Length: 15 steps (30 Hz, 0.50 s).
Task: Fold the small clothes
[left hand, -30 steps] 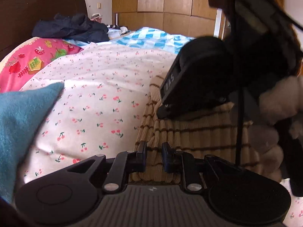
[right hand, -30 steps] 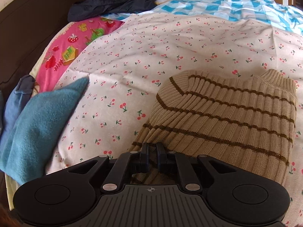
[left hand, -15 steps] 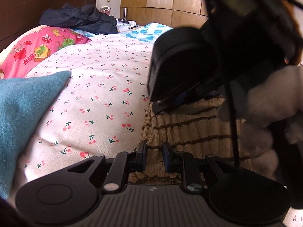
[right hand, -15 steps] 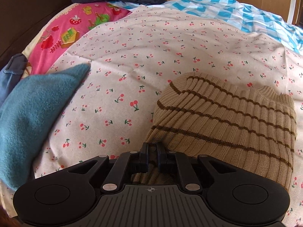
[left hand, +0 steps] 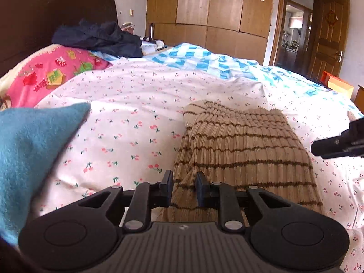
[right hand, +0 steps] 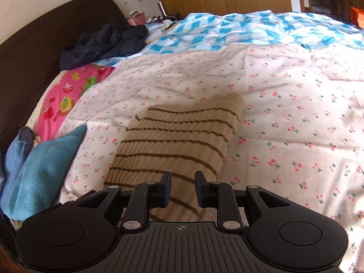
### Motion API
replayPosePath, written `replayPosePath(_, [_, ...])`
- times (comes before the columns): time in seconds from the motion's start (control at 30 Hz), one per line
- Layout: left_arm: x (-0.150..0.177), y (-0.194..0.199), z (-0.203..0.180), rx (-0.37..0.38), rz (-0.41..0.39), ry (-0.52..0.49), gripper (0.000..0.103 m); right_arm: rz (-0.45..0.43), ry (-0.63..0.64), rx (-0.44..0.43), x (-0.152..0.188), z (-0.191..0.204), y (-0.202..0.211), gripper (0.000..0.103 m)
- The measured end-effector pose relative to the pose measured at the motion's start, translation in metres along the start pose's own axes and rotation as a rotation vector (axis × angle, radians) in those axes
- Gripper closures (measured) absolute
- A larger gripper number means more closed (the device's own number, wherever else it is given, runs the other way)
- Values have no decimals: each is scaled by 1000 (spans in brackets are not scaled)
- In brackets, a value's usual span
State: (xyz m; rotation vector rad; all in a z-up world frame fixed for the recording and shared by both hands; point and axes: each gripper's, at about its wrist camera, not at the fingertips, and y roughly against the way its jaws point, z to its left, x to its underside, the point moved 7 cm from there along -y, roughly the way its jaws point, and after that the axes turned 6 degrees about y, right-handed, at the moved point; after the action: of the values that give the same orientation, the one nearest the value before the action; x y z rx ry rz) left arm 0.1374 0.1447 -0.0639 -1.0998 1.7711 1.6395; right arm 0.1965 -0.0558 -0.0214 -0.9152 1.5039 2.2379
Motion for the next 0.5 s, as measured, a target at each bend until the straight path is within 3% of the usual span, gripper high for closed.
replayPosePath(0.13, [-13, 0, -13, 57, -16, -32, 75, 2, -75, -24, 15, -24, 3, 62])
replayPosePath(0.3, [-8, -30, -14, 21, 61, -121, 70, 18, -184, -139, 29, -25, -9, 54])
replayPosePath(0.4, [-1, -39, -5, 18, 88, -149, 59, 94, -198, -205, 47, -11, -29, 53])
replayPosePath(0.5, [-5, -37, -2, 15, 93, -196, 56, 153, -109, -142, 65, 2, -44, 61])
